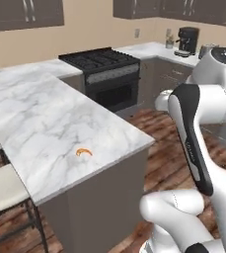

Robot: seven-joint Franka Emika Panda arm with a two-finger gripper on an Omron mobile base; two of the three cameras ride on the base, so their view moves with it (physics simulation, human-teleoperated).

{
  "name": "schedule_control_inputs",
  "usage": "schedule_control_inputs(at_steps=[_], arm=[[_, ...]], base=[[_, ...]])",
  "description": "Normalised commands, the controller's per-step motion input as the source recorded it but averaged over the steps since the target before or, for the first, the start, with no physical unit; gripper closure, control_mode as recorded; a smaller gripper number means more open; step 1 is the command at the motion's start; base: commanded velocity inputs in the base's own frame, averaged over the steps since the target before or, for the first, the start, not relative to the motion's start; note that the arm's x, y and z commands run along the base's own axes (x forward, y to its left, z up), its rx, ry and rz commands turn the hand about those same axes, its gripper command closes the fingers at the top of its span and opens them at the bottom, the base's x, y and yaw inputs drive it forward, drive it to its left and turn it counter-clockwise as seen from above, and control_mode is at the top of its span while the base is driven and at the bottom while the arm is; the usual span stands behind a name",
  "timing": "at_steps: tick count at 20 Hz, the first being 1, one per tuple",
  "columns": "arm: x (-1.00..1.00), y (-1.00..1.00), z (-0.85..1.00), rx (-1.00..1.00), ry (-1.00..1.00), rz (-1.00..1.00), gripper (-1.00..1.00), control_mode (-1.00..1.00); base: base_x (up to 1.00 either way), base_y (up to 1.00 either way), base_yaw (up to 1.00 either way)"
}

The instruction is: Open the fridge, remove the pear, bell pepper, and shrimp, and place them on any counter.

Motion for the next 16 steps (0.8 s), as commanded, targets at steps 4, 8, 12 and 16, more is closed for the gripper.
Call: schedule_control_inputs(at_steps=[4,8,12,16], arm=[[0.0,0.0,0.0,0.0,0.0,0.0,-1.0,1.0],[0.0,0.0,0.0,0.0,0.0,0.0,-1.0,1.0],[0.0,0.0,0.0,0.0,0.0,0.0,-1.0,1.0],[0.0,0.0,0.0,0.0,0.0,0.0,-1.0,1.0]], base=[[0.0,-0.17,-0.93],[0.0,-0.01,-0.97],[0.0,0.0,-1.0],[0.0,0.0,-1.0]])
